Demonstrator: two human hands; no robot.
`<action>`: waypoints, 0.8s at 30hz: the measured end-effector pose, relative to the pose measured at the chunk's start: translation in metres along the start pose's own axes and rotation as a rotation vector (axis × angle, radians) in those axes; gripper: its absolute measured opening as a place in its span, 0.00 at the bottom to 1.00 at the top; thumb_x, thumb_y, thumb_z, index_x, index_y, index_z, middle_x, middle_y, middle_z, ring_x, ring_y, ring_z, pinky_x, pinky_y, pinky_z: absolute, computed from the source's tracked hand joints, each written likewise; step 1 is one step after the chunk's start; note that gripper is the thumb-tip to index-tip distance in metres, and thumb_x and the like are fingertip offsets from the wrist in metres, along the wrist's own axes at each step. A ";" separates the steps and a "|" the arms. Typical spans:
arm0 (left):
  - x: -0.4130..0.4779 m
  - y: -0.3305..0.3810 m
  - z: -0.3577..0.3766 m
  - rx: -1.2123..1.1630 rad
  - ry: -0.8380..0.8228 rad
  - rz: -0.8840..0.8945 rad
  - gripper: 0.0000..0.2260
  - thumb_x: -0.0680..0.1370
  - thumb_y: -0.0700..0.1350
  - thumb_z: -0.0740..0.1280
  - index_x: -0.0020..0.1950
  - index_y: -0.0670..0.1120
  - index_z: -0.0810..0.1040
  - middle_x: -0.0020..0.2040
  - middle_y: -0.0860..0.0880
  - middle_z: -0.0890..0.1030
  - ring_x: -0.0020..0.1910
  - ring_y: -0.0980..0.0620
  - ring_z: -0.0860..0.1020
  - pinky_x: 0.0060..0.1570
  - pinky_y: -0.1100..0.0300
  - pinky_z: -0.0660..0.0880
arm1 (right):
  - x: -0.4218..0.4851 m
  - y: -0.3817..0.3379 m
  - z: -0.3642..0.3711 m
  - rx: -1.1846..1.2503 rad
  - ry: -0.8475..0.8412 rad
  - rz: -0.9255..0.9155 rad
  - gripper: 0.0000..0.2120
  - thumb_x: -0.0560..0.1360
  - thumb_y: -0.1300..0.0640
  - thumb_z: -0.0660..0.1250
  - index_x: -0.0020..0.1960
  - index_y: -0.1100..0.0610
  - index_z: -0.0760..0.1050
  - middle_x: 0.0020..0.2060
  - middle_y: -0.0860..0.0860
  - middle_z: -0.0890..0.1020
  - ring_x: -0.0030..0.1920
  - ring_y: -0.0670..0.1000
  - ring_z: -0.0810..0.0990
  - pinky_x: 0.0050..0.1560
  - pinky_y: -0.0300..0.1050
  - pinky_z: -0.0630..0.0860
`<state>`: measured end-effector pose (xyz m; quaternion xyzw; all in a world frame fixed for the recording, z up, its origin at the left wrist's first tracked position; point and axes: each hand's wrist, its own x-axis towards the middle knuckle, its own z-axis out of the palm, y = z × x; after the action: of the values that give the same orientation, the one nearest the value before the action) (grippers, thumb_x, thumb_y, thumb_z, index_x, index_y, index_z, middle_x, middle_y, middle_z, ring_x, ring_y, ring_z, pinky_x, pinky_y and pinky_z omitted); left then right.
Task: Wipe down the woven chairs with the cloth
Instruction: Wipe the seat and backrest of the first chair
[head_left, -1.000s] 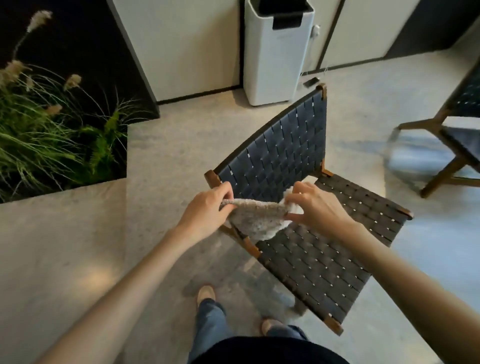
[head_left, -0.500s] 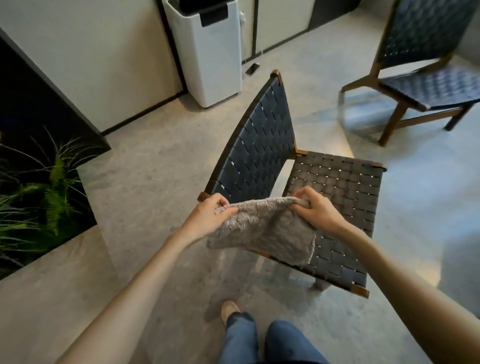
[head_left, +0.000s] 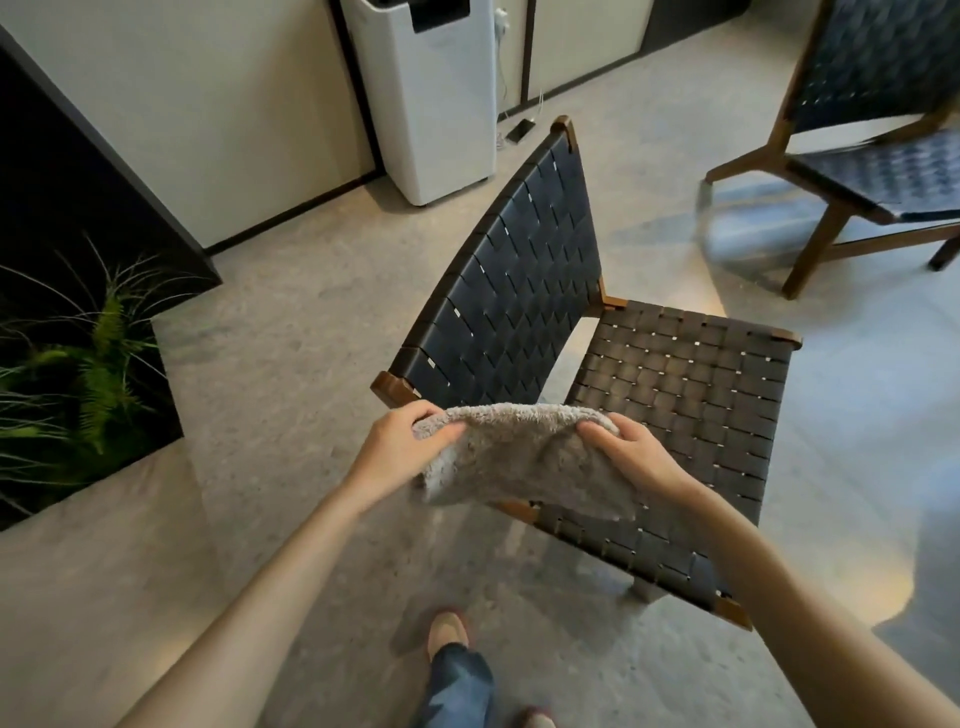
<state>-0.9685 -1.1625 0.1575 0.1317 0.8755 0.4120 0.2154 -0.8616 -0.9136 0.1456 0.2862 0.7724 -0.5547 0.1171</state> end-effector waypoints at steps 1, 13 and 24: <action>0.005 0.001 0.004 -0.039 0.010 0.007 0.07 0.75 0.52 0.70 0.43 0.49 0.79 0.38 0.54 0.80 0.37 0.61 0.76 0.35 0.72 0.68 | 0.005 -0.006 0.007 0.056 0.022 0.007 0.13 0.79 0.49 0.62 0.53 0.60 0.75 0.48 0.54 0.81 0.47 0.49 0.79 0.45 0.41 0.75; 0.083 -0.040 0.085 0.315 -0.069 0.511 0.17 0.82 0.47 0.57 0.71 0.50 0.70 0.62 0.53 0.71 0.62 0.57 0.66 0.65 0.62 0.65 | 0.111 0.018 0.086 0.766 0.095 -0.242 0.11 0.77 0.58 0.66 0.59 0.57 0.76 0.49 0.55 0.84 0.49 0.50 0.84 0.43 0.41 0.81; 0.116 -0.125 0.041 0.398 0.989 0.764 0.20 0.80 0.48 0.59 0.71 0.43 0.68 0.66 0.45 0.71 0.65 0.50 0.67 0.67 0.60 0.61 | 0.169 0.005 0.154 0.345 0.193 -1.099 0.08 0.77 0.61 0.66 0.53 0.49 0.73 0.47 0.40 0.78 0.49 0.40 0.77 0.51 0.35 0.74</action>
<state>-1.0562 -1.1660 0.0056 0.2657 0.8224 0.3015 -0.4027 -1.0167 -1.0017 0.0023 -0.0920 0.7133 -0.6232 -0.3071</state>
